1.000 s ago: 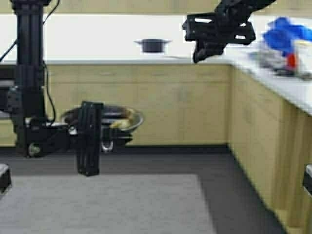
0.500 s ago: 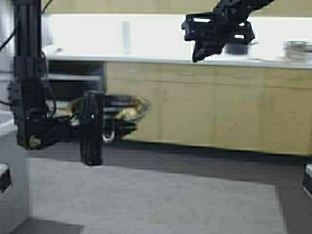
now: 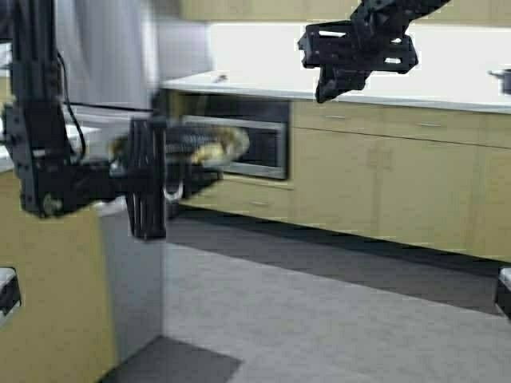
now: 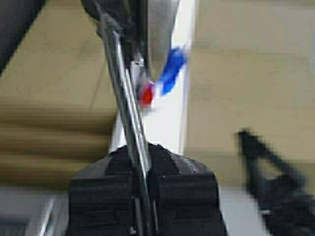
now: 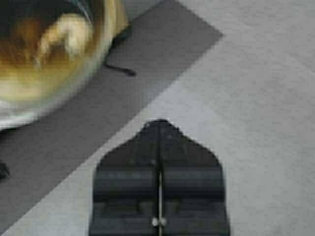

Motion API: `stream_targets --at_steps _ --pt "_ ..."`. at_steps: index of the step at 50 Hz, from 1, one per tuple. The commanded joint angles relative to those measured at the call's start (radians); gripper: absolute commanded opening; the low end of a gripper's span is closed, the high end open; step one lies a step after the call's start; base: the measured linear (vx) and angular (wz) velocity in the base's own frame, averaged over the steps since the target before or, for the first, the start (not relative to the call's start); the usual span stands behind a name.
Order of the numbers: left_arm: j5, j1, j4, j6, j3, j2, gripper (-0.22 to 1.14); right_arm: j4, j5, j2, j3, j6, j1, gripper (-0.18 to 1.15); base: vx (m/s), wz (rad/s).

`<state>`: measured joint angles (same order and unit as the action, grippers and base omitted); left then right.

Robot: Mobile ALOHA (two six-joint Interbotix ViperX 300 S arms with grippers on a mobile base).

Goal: Add oil to the pan and cook the shrimp and serve it

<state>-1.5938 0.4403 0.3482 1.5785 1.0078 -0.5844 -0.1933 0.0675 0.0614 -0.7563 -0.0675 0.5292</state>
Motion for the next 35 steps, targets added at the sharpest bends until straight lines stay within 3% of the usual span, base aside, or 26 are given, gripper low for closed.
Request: stream_targets --at_steps 1,35 --pt "0.038 -0.008 -0.014 -0.041 0.012 0.117 0.03 0.006 0.003 0.015 0.031 -0.002 0.005 0.05 0.05 0.53" --pt "0.103 -0.012 -0.017 -0.038 -0.014 0.150 0.03 0.008 -0.026 0.017 0.035 -0.003 0.011 0.05 0.05 0.56"
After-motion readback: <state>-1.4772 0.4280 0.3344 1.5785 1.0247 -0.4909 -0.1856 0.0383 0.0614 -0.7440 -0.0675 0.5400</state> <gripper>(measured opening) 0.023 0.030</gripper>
